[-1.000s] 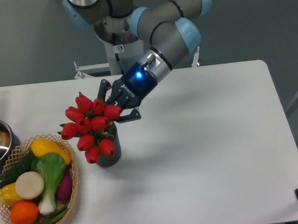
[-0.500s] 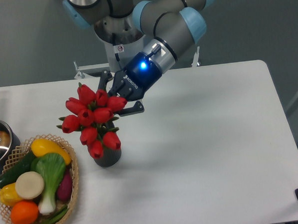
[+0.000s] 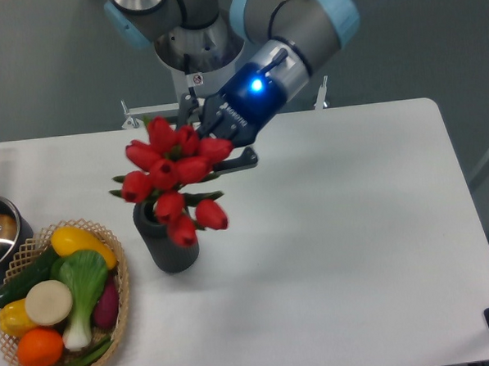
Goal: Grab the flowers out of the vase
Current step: 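Lift the gripped tulips straight up out of the grey vase, then carry the tulip bouquet away from the vase and lower it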
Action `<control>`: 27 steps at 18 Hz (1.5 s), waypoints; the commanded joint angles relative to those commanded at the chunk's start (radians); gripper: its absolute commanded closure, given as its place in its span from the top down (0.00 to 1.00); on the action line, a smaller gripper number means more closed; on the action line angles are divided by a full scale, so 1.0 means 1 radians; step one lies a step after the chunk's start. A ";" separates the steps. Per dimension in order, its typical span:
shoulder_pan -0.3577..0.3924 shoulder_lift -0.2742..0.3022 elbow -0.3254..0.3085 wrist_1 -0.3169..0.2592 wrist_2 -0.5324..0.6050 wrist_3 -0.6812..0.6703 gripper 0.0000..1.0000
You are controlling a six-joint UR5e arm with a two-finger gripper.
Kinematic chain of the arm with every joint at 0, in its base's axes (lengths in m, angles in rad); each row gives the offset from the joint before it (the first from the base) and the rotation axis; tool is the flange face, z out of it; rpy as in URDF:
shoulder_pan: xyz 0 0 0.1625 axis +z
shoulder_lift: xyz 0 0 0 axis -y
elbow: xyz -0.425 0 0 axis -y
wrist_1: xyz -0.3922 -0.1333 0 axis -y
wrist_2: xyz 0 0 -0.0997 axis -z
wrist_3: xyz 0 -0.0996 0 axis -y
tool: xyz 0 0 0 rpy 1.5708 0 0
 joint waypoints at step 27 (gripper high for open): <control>0.069 -0.109 0.152 -0.063 1.159 0.169 0.00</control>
